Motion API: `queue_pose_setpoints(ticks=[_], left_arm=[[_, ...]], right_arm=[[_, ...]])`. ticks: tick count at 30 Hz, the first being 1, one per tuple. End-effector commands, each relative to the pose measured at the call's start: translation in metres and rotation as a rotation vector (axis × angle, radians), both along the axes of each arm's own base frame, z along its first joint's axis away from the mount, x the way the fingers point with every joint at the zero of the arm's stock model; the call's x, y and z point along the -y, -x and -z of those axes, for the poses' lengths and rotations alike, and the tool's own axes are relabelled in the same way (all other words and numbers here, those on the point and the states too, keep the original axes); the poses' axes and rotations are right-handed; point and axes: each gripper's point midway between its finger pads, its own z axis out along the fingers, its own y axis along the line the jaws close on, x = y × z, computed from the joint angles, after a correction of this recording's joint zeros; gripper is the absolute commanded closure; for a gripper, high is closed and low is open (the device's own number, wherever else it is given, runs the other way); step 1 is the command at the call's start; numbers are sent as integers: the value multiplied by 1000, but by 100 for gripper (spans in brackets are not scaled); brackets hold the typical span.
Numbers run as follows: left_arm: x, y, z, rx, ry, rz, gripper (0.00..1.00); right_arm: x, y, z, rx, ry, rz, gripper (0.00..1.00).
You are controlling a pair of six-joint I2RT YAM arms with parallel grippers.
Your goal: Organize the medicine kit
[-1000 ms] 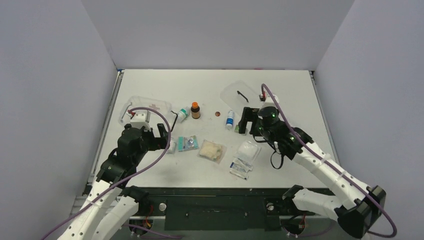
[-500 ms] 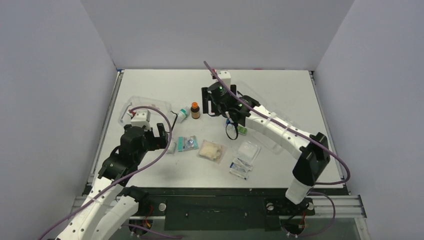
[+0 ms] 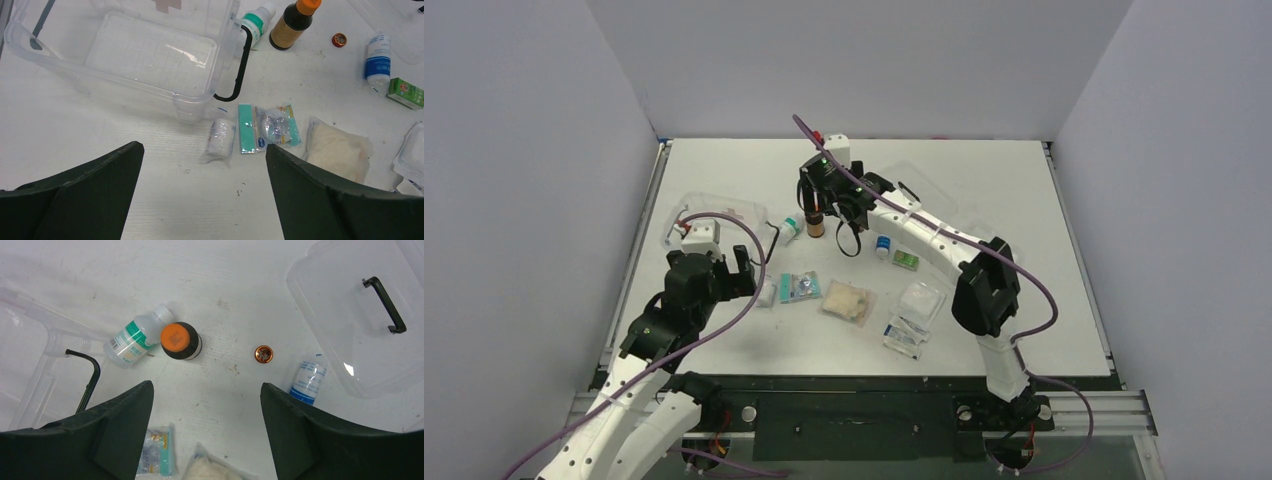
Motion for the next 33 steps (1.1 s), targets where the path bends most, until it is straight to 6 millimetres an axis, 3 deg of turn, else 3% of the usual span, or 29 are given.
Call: queue_pose_setpoints(ticks=[1, 11, 33], left_arm=[[-5, -3, -25, 56, 21, -37, 8], [-5, -4, -24, 56, 23, -38, 8], [-7, -4, -25, 60, 21, -44, 9]], right_arm=[[-14, -11, -11, 31, -27, 6, 26], [-39, -28, 20, 8, -13, -17, 30], [-56, -44, 59, -4, 20, -20, 46]])
